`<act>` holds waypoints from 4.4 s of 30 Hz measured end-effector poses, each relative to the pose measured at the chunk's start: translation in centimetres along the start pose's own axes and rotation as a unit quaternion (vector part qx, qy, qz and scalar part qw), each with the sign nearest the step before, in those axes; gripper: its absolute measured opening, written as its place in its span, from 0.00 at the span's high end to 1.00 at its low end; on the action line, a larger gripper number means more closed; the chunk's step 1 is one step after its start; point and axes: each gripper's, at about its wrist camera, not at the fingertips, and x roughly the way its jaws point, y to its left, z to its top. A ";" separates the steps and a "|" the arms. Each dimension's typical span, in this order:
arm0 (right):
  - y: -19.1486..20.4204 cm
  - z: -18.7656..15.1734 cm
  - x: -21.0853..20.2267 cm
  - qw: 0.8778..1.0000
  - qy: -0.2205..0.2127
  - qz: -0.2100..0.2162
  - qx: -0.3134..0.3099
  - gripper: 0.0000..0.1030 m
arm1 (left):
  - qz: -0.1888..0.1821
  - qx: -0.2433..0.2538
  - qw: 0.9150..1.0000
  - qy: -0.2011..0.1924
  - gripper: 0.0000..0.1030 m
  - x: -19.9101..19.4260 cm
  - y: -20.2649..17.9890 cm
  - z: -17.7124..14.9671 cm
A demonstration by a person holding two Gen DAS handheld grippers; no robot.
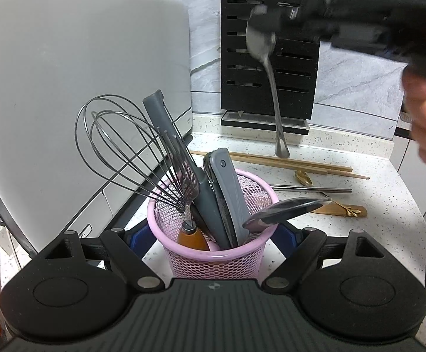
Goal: Organize utensils
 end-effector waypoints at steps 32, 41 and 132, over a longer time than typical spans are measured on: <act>-0.4 -4.1 -1.0 0.997 0.047 0.048 0.040 1.00 | -0.001 0.001 1.000 0.001 0.07 0.2 0.0 0.1; -0.4 -4.7 -0.1 0.994 0.090 0.050 0.041 1.00 | -0.001 0.001 1.000 0.001 0.08 0.2 -0.1 0.1; -11.7 -6.6 2.4 0.950 0.215 -0.224 -0.036 0.81 | 0.000 0.004 1.000 0.002 0.08 0.3 -0.1 0.1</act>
